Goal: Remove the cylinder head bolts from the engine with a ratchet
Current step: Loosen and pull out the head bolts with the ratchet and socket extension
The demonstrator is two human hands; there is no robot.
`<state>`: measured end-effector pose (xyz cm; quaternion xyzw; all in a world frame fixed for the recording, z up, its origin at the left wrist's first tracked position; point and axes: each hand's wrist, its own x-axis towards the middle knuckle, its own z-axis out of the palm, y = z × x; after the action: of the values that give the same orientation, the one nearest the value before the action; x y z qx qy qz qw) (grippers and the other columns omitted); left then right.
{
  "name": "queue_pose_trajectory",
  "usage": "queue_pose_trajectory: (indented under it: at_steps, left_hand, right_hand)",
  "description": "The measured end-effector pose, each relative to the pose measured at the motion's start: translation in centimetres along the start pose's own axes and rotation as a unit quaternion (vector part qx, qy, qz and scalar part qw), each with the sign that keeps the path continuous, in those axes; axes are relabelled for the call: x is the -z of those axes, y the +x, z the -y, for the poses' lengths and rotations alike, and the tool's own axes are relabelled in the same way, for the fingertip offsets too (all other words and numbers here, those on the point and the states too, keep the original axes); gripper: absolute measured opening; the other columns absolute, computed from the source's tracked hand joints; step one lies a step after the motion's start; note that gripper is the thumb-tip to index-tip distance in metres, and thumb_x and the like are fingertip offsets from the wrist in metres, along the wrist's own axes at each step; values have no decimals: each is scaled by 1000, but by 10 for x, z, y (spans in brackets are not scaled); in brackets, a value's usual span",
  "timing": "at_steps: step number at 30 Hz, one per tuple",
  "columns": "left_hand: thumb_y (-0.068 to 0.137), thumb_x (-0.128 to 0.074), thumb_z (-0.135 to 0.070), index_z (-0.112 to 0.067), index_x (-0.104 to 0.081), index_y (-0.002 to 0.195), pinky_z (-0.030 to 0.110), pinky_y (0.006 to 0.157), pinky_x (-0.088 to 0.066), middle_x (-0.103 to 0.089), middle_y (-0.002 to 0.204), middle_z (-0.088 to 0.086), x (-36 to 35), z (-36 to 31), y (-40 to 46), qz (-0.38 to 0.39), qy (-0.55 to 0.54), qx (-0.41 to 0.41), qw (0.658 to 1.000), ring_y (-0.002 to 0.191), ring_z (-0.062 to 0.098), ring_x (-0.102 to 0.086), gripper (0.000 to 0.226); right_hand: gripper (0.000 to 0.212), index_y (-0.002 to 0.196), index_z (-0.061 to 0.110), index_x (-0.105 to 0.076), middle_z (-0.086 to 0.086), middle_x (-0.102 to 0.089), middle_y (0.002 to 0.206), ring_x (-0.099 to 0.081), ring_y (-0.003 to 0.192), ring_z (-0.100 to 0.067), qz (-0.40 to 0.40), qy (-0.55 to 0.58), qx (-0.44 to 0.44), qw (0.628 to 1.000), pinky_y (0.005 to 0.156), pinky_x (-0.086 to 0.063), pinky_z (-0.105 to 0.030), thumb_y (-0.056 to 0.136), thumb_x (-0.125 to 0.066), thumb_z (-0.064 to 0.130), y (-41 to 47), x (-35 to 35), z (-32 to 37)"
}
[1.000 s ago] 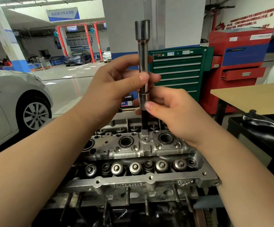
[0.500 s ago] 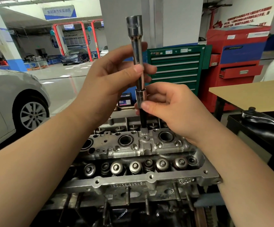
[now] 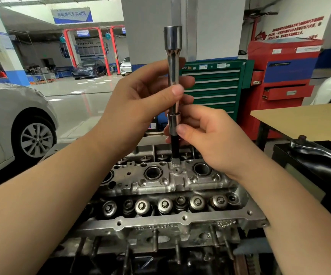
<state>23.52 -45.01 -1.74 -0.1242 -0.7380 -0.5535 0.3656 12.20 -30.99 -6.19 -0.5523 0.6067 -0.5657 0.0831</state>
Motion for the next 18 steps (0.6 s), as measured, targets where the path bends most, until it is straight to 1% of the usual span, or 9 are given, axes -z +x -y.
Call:
queue_pose_trajectory:
  at_steps: [2,3,5,7,10,12,13,15,18]
  left_hand:
    - [90,-77,-8,-19,-70,123,34,87,-59,-78,106,-2,-4,-2,1,-28,35,-11,999,96,21,-75,36]
    - [86,-82,-11,-23,-74,116,29,83,-58,-78,100,-6,-5,-2,1,-39,43,-15,998,91,14,-74,33]
    - [80,-86,-17,-28,-78,107,25,80,-58,-80,95,-7,-5,-3,1,-51,51,-20,997,86,8,-74,30]
    - [81,-86,-14,-26,-79,106,26,80,-60,-81,94,-4,-3,-3,1,-52,60,-26,997,87,12,-76,29]
    - [89,-77,-6,-20,-77,113,36,84,-61,-81,99,7,3,1,1,-44,31,-16,998,92,27,-79,28]
    - [93,-70,-5,-14,-72,121,39,86,-61,-80,104,14,6,3,0,-38,5,3,999,95,34,-78,30]
    - [94,-69,-6,-10,-69,125,41,88,-60,-79,107,16,6,2,0,-30,0,8,1000,97,35,-77,31]
    - [92,-74,-12,-10,-69,126,41,92,-58,-77,110,13,4,2,-1,-13,9,6,1000,100,33,-74,34]
    - [82,-84,-21,-21,-76,114,39,88,-57,-74,94,2,1,2,1,-22,28,6,999,90,24,-70,34]
  right_hand:
    - [27,117,29,-70,4,-77,108,-73,105,-16,3,-37,4,999,99,-55,-50,91,-64,30,1,-1,1]
    - [28,117,31,-69,4,-76,108,-73,104,-16,5,-52,3,999,99,-55,-51,89,-67,36,2,-1,1]
    - [32,117,30,-68,4,-75,110,-72,106,-16,11,-64,3,998,99,-55,-52,88,-69,43,2,0,1]
    - [27,117,27,-70,3,-76,110,-72,108,-17,15,-42,7,999,101,-54,-52,92,-66,37,1,0,0]
    - [25,119,20,-71,1,-77,113,-72,111,-16,19,22,1,1000,104,-54,-48,99,-58,21,0,1,-1]
    - [24,120,19,-70,1,-78,111,-74,107,-15,21,28,-9,999,98,-57,-44,102,-57,10,0,2,-1]
    - [23,118,20,-69,2,-78,109,-75,104,-15,16,16,-11,1000,95,-58,-43,101,-59,9,0,2,-1]
    - [20,114,24,-68,7,-77,105,-74,101,-11,-6,-28,-3,1000,95,-59,-42,95,-69,17,1,2,-1]
    - [26,111,31,-66,15,-74,106,-72,102,-5,-26,-64,3,998,97,-58,-40,87,-75,34,0,1,0]
